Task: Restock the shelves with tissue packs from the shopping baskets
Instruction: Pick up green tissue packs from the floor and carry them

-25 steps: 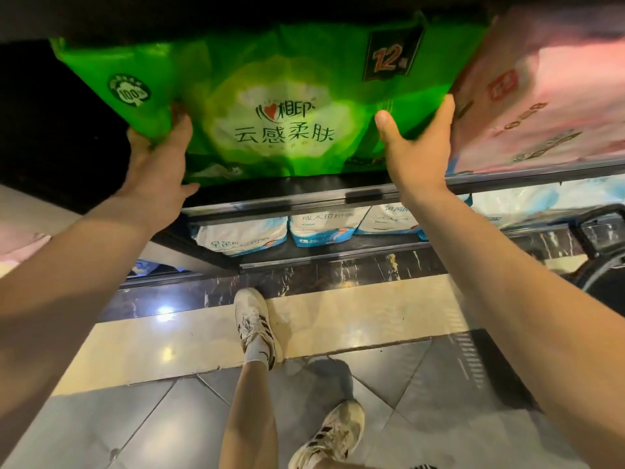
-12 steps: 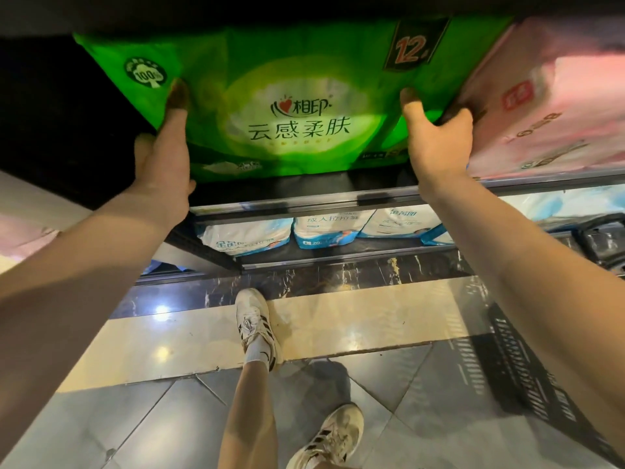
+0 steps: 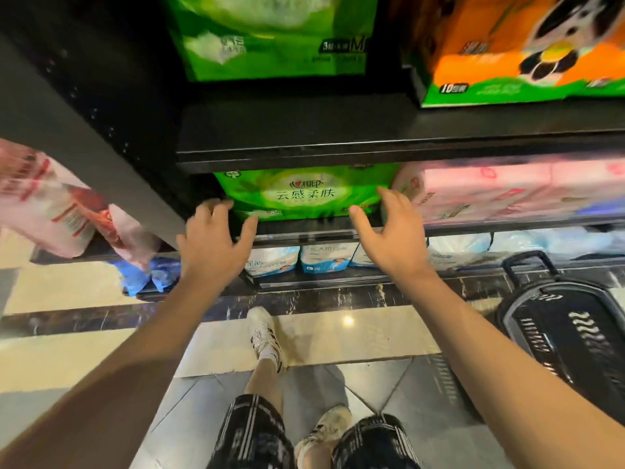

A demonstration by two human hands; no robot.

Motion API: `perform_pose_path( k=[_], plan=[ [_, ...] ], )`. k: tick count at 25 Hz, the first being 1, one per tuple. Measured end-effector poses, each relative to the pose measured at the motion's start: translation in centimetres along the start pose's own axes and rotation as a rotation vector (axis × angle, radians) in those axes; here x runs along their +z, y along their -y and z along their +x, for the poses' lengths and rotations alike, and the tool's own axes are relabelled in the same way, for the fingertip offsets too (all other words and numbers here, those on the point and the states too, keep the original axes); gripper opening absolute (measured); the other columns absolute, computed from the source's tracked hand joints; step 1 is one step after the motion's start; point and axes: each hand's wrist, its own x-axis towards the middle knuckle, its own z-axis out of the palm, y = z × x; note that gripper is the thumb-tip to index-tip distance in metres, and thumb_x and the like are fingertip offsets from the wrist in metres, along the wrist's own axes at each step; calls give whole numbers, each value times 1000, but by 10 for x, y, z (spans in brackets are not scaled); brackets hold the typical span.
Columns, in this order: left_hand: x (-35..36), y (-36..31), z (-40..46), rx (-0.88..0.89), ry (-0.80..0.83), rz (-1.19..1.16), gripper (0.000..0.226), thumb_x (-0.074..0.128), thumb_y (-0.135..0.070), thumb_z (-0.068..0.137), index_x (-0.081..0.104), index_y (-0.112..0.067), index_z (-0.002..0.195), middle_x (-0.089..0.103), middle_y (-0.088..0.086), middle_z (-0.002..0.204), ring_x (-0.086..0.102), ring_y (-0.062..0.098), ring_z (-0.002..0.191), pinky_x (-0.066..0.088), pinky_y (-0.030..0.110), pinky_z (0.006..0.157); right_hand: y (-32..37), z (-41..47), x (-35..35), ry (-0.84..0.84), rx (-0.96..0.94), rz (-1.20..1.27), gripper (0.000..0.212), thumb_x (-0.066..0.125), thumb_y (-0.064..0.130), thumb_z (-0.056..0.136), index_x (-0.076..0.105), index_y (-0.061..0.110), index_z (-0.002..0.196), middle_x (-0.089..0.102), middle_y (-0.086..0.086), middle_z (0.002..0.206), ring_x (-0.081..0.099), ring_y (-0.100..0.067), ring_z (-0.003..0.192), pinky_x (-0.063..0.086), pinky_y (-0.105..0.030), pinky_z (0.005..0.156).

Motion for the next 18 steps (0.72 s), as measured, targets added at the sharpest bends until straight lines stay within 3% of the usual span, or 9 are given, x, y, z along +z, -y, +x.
perform_pose_path(
  k=[5,9,18],
  plan=[
    [-122,-15,-96,130,-93,334,52,46,-55,91,64,-14,118,58,13,131,55,41,111,46,54,88,89,-70,-89,45,-174,-236,73,39,68,92,56,12,136,54,-11,144,48,-36,131,39,-50,110],
    [-198,-11,-155,83,-109,399,50,45,-50,90,66,-15,119,57,17,134,50,46,119,39,61,96,152,-113,-128,133,-276,-381,76,36,68,92,57,10,136,55,-16,143,47,-44,129,37,-53,110],
    [-301,96,-248,-109,-97,446,58,46,-55,87,65,-19,128,56,19,140,43,51,132,28,65,108,285,-223,-93,281,-544,-515,74,36,69,87,54,19,138,50,-13,147,44,-45,133,34,-57,111]
  ],
)
